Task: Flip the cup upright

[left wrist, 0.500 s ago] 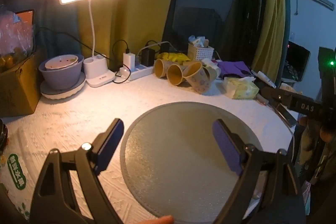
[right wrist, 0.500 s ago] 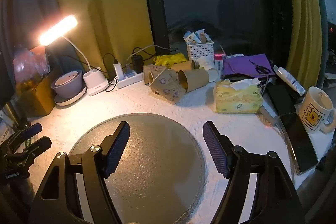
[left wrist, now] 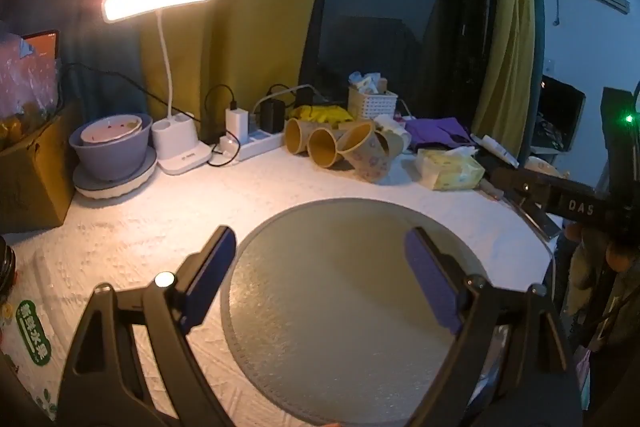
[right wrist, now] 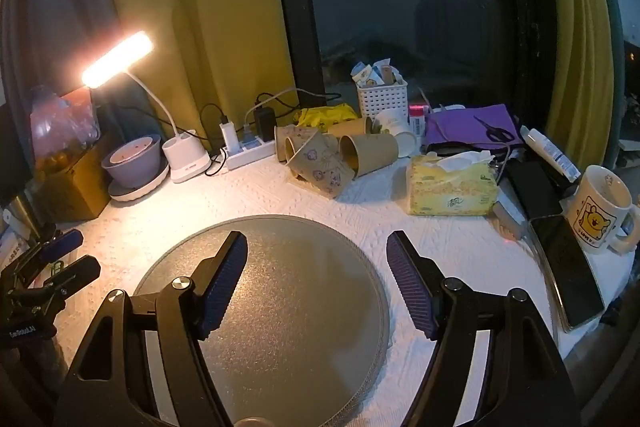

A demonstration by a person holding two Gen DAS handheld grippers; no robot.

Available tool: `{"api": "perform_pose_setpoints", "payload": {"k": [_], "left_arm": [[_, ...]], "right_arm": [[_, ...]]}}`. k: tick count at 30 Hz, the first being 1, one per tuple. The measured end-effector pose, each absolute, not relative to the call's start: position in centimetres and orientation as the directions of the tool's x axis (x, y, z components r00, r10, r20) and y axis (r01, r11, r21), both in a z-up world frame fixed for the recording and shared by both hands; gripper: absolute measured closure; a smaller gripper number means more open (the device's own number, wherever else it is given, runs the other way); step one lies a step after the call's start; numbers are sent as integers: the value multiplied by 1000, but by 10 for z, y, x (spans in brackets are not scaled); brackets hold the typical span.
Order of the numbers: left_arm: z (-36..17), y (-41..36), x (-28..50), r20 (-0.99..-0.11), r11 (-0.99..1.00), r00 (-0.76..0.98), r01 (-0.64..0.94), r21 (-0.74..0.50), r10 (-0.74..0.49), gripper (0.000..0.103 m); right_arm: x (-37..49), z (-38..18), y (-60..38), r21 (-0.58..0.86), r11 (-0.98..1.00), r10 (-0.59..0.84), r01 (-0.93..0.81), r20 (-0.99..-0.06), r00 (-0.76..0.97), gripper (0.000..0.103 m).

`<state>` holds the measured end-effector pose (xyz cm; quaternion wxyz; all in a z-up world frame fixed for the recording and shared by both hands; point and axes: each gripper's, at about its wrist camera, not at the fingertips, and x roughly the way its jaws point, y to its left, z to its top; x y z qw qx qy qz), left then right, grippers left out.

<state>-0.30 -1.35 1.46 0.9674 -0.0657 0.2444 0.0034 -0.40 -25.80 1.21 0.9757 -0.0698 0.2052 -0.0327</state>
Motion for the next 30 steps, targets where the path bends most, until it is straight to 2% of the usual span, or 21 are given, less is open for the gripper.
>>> {"api": "perform_pose_setpoints", "payload": {"k": [30], "left_arm": [[25, -28, -17, -431, 994, 902, -13, -105, -33, 15]], "right_arm": [[-24, 24, -254, -165, 986, -89, 28, -370, 925, 28]]}}
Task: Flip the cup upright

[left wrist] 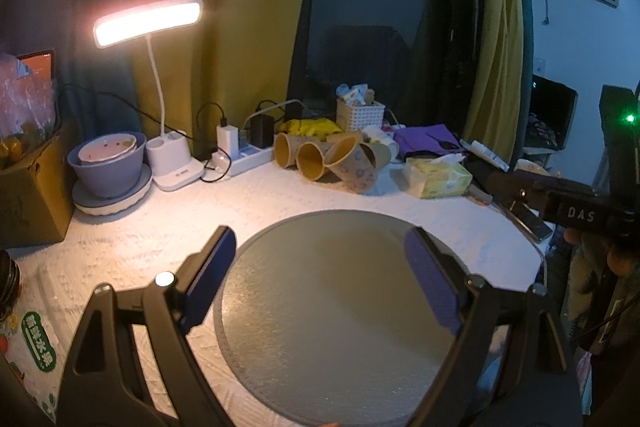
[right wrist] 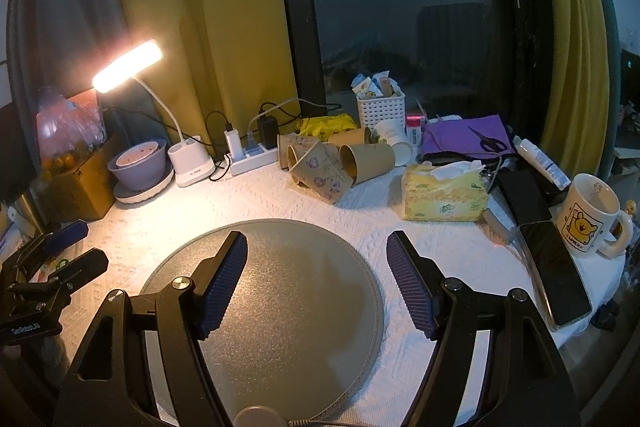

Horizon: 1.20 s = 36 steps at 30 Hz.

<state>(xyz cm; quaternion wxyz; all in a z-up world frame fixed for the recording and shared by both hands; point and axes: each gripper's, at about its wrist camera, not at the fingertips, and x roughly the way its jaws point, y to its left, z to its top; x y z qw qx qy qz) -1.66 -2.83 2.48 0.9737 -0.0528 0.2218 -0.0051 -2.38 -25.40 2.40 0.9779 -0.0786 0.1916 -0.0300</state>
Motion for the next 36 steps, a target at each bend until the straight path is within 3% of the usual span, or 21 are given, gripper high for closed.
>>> {"api": "perform_pose_setpoints", "payload": {"k": [36], "left_arm": [[31, -34, -21, -422, 994, 906, -1, -106, -44, 15]], "right_arm": [[-30, 27, -251, -178, 984, -92, 29, -356, 930, 28]]}}
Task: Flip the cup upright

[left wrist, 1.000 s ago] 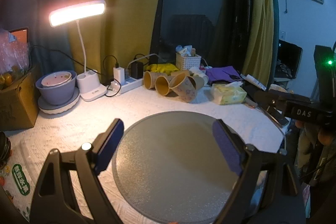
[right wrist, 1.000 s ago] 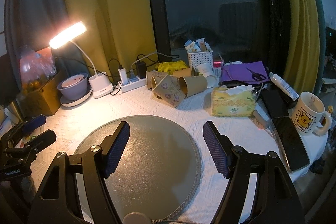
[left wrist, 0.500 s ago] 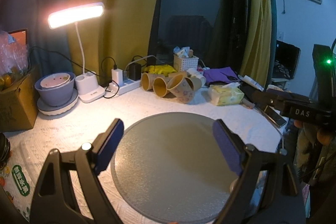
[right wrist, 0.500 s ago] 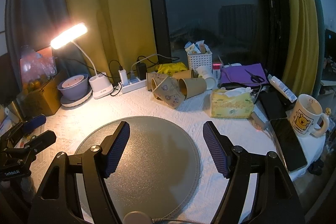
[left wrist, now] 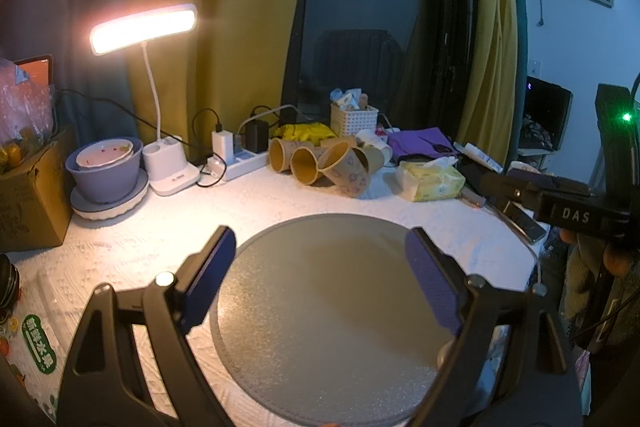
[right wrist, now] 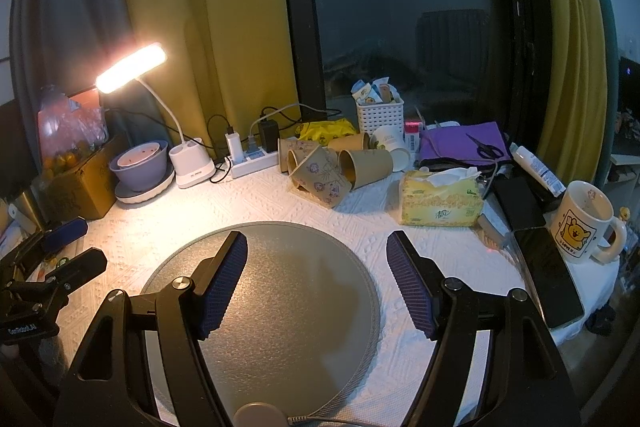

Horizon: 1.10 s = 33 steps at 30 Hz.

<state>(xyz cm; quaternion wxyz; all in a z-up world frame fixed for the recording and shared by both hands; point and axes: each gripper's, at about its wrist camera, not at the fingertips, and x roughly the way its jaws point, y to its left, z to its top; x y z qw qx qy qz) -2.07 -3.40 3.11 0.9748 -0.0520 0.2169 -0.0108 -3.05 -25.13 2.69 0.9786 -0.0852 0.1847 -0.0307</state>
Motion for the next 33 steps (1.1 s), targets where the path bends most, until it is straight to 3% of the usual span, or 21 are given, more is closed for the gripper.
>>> {"api": "perform_pose_setpoints", "payload": {"k": [33], "left_arm": [[28, -32, -22, -404, 991, 912, 20, -136, -74, 16]], "right_arm": [[-33, 32, -252, -207, 978, -102, 31, -342, 934, 28]]}}
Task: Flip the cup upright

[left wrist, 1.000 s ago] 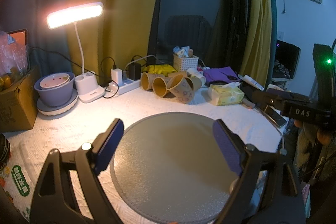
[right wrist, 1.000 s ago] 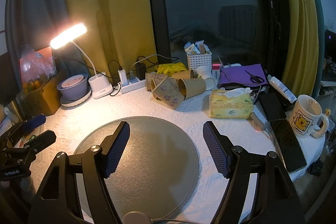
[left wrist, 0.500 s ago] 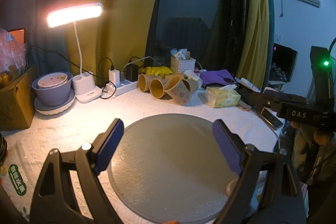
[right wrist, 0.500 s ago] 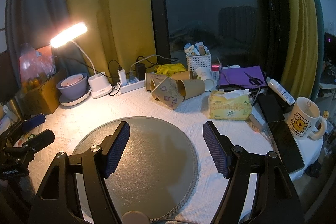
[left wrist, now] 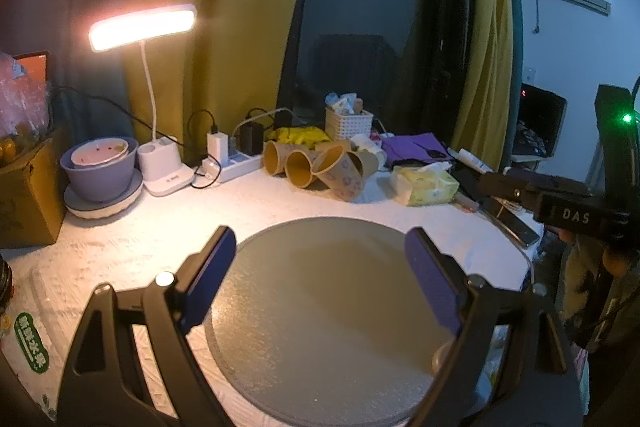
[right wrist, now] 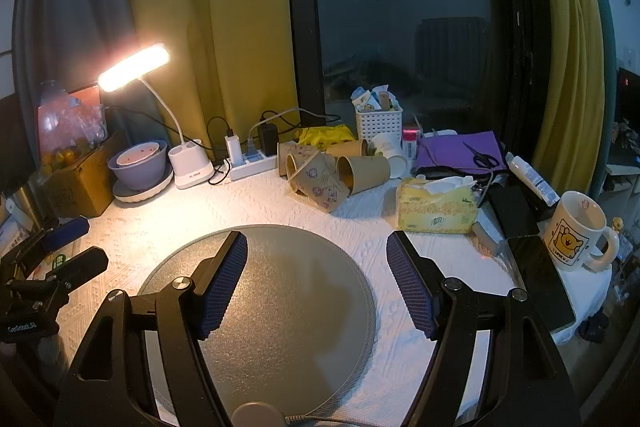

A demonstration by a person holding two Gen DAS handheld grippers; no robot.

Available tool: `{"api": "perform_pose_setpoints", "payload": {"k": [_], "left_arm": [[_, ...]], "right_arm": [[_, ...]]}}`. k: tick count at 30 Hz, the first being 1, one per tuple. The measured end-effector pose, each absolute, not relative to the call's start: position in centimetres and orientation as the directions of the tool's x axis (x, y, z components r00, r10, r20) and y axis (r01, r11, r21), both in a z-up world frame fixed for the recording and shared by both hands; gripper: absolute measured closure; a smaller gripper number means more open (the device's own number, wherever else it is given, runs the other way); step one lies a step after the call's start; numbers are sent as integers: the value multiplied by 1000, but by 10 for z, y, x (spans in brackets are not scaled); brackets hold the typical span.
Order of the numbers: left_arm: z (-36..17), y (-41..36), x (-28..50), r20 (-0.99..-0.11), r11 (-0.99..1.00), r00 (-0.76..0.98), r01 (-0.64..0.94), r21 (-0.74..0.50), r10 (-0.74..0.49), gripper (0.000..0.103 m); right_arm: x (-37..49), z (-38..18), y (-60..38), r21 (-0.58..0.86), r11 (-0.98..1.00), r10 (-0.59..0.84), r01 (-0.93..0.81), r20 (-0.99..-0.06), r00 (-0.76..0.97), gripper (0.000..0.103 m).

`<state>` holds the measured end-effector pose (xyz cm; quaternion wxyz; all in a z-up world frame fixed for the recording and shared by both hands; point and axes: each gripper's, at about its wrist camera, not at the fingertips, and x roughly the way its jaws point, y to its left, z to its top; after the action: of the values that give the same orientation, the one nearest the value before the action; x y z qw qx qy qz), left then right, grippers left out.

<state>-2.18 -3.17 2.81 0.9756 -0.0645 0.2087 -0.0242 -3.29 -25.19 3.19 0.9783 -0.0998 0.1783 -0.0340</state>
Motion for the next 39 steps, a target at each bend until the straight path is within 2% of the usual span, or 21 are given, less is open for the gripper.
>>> {"api": "perform_pose_setpoints", "payload": {"k": [6, 16, 21, 32, 39], "left_arm": [[27, -36, -16, -406, 991, 910, 40, -131, -90, 16], [17, -43, 25, -472, 991, 875, 53, -126, -107, 15], [11, -49, 58, -501, 988, 856, 67, -138, -128, 15], [-13, -58, 137, -569, 975, 806, 41, -220, -163, 16], [-27, -77, 182, -607, 976, 781, 18, -218, -150, 16]], "right_arm": [[-33, 32, -252, -210, 977, -104, 32, -340, 935, 28], [-10, 31, -268, -192, 981, -99, 27, -381, 919, 28], [15, 29, -280, -192, 981, -98, 19, -412, 906, 28], [73, 30, -312, -195, 981, -92, 9, -421, 902, 28], [105, 31, -331, -212, 977, -102, 9, -431, 896, 28]]}}
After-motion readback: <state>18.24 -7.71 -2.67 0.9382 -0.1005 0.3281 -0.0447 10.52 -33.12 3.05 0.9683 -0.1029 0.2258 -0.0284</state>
